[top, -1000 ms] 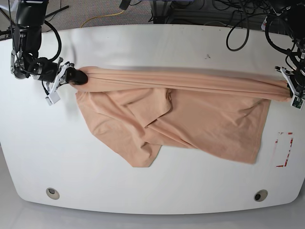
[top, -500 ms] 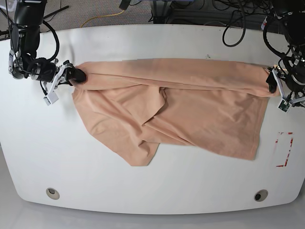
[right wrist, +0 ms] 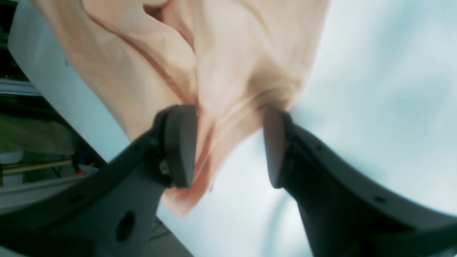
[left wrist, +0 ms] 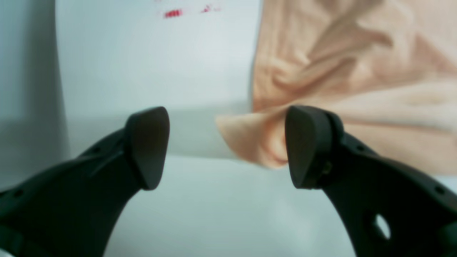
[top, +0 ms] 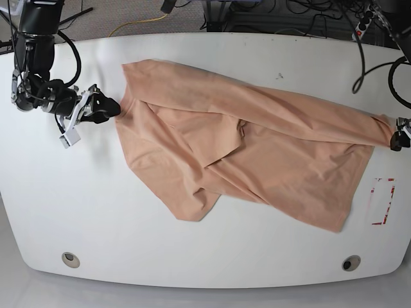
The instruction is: Fold the T-shirt properly
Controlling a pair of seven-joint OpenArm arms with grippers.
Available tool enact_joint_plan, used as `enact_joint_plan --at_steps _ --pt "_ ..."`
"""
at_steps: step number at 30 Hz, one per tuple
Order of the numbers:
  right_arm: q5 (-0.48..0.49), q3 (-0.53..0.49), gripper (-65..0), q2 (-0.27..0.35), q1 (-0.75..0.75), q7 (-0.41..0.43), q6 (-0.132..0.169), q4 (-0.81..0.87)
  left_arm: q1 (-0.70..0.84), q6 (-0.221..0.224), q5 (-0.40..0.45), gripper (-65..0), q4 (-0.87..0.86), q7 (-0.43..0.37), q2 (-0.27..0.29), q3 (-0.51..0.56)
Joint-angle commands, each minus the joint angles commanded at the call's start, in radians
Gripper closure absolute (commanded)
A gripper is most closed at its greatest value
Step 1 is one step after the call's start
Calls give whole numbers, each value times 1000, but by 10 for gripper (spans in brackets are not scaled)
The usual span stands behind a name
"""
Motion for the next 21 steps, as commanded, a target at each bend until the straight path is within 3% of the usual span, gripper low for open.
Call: enact_joint_plan --at_steps 3,11,16,21 --pt "-2 0 -292 -25 -8 2 0 3 -60 0 -74 -465 -41 0 -9 92" --pt "-14 0 -298 -121 -57 2 0 81 -120 0 -130 -465 -40 0 -8 107" --pt "-150 5 -298 -169 -117 3 0 169 -147 0 -81 -464 -18 -43 -9 107" --pt "-176 109 -298 -213 -215 0 0 269 -75 0 48 -464 107 -153 -9 101"
